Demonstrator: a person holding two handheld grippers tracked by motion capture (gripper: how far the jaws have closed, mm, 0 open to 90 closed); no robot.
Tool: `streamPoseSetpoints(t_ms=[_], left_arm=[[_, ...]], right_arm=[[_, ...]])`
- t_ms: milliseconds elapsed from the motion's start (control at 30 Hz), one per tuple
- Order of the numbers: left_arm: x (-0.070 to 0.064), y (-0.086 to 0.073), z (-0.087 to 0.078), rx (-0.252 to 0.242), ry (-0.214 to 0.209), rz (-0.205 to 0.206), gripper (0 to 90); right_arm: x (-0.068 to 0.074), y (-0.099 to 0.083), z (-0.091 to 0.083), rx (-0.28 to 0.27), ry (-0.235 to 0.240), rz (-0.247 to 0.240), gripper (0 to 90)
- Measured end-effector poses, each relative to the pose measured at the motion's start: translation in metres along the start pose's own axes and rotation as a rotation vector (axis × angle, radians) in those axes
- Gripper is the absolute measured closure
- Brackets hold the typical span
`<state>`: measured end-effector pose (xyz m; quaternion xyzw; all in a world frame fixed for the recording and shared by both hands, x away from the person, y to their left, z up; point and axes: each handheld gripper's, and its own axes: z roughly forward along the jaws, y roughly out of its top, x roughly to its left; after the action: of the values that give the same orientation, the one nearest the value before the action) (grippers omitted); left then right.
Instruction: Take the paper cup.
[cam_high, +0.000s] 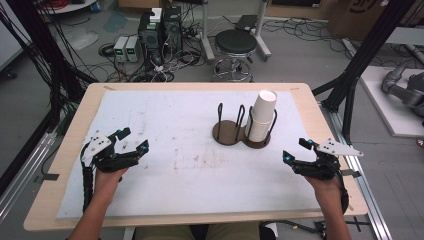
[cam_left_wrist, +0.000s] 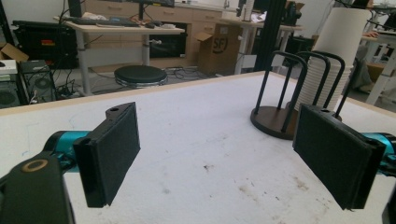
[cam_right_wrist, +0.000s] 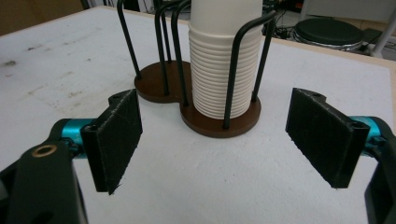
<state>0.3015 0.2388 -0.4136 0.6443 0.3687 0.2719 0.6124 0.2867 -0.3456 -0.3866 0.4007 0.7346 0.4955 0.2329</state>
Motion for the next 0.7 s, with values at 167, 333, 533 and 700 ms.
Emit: streamPoseSetpoints(t_ms=[167, 333, 533, 700], left_arm=[[-0.001, -0.001, -0.004, -0.006, 0.038, 0.016, 14.4], [0.004, -0.003, -0.005, -0.004, 0.032, -0.007, 14.5], [0.007, -0.008, -0.001, 0.03, 0.011, -0.014, 14.4], [0.002, -0.003, 0.0, 0.054, 0.006, -0.027, 14.6]], right_arm=[[0.006, 0.012, 0.003, -0.01, 0.011, 0.001, 18.7], [0.009, 0.029, 0.007, -0.022, 0.019, -0.015, 18.7], [0.008, 0.052, 0.011, -0.031, 0.024, -0.036, 18.7], [0.007, 0.069, 0.02, -0.016, 0.027, -0.046, 18.7]])
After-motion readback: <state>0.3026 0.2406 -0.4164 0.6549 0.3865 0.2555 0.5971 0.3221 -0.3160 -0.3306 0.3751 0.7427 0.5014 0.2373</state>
